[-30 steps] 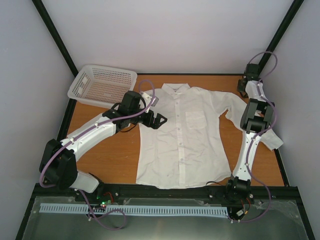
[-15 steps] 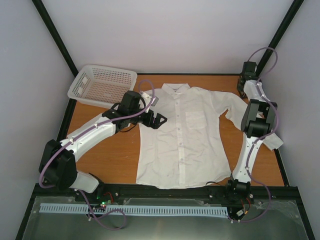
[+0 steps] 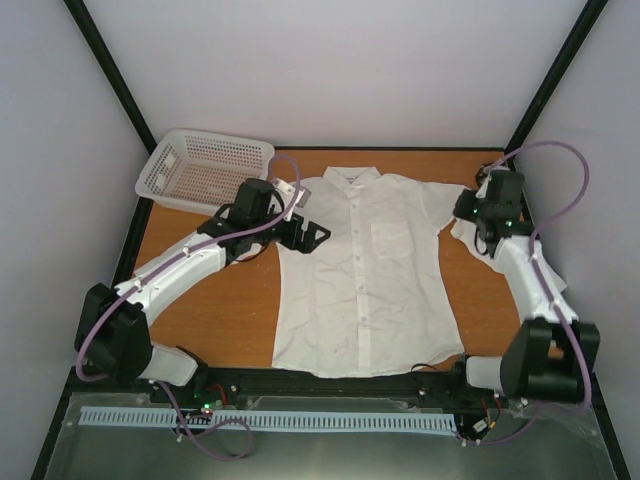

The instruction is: Pin the brooch onto the clothing

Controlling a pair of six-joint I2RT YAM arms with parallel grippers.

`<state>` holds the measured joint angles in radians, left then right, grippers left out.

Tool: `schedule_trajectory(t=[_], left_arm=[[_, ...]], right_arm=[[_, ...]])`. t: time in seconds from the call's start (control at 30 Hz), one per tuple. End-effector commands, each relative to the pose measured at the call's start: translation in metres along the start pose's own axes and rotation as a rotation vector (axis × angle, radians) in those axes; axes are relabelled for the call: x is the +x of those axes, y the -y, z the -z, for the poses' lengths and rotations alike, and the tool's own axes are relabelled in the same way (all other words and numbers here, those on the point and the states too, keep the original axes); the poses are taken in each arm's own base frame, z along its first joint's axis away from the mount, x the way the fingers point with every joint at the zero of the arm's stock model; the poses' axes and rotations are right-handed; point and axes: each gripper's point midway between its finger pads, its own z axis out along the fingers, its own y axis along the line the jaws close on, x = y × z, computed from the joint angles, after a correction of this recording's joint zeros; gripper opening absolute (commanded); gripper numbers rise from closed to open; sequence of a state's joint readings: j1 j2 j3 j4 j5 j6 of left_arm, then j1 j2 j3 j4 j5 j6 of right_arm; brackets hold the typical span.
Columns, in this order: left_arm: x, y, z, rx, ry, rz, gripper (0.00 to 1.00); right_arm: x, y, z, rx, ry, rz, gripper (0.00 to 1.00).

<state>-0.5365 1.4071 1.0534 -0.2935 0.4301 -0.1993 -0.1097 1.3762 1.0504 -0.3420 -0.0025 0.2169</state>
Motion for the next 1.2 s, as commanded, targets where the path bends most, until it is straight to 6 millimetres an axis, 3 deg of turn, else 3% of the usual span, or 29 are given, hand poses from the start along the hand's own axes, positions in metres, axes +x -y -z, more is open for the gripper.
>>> schedule_trajectory(t=[0.0,0.1,0.2,0.37,0.47,0.6,0.73,0.87,1.03,1.17], left_arm=[[-0.021,0.000,0.016,0.040,0.084,0.012,1.00],[-0.029,-0.008,0.026,0.047,0.126,0.039,1.00],[-0.036,0.002,0.039,0.073,0.167,0.050,1.00],[-0.038,0.055,0.076,0.338,0.224,0.171,1.00],[-0.018,0.082,0.093,0.511,0.217,0.210,1.00],[0.012,0.087,0.089,0.571,0.115,0.227,0.98],[0.033,0.104,0.098,0.696,0.073,0.198,0.94],[0.039,0.114,0.102,0.750,0.047,0.149,0.83],[0.038,0.114,0.097,0.755,0.017,0.134,0.61],[0.037,0.115,0.096,0.759,0.017,0.120,0.52]], right_arm=[[0.033,-0.115,0.058,-0.546,-0.032,-0.060,0.02],[0.067,-0.168,0.103,-0.796,-0.061,-0.065,0.02],[0.098,-0.206,0.144,-1.022,-0.082,-0.072,0.03],[0.135,-0.236,0.192,-1.269,-0.118,-0.047,0.03],[0.150,-0.245,0.202,-1.324,-0.189,-0.034,0.02],[0.151,-0.257,0.224,-1.444,-0.225,-0.043,0.03],[0.150,-0.268,0.244,-1.514,-0.265,-0.017,0.03],[0.156,-0.281,0.254,-1.534,-0.302,0.038,0.03],[0.158,-0.289,0.261,-1.567,-0.304,0.053,0.03],[0.159,-0.291,0.259,-1.565,-0.308,0.055,0.03]])
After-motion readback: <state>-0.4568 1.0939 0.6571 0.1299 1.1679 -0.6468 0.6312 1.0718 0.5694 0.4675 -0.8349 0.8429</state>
